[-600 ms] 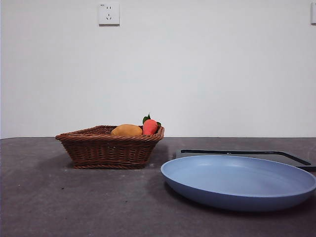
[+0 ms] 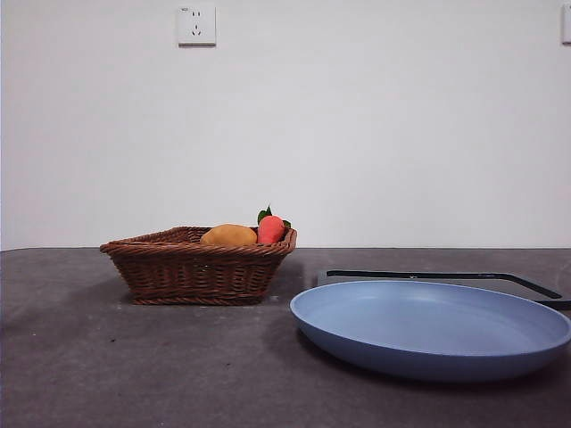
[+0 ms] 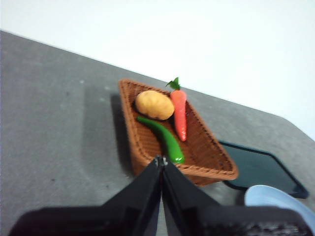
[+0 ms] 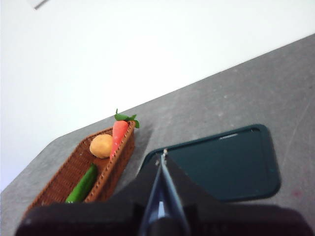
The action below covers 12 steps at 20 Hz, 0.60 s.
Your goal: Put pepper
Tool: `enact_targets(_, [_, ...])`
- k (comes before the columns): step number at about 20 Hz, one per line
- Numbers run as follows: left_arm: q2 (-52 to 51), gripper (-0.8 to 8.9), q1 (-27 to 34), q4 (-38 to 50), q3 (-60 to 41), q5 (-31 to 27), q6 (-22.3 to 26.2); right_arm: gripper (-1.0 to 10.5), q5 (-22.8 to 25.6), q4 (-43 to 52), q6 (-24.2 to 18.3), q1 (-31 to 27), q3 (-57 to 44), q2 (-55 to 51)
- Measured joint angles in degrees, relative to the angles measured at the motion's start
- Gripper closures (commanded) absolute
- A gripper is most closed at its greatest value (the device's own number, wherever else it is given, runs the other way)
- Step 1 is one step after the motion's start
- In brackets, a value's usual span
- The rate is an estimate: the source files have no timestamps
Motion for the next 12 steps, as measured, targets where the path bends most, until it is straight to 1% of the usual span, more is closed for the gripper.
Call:
enact_targets(3, [4.59,8.07,0.0,-2.4,4.42,2.4,0.04,9.4,-0.42,-2.05,-0.04,0.0,4.57,5.18])
enact_targets(6, [9.79,8.07,0.0,-4.35,9.09,6.1,1.09,9.4,-3.5,-5.86,-1.33,0.0,10.12,10.8])
enact_targets(9, [15.69,8.07,0.0,-7.93,14.73,10.36,3.74,9.4,-7.3,-11.98,-4.28,0.0,16.76,16.76])
enact_targets(12, [21.46,8.07,0.0,-12.63,20.09,14.93,7.39,9.4,-11.39,-19.37,-8.5,0.0,23.56,22.49])
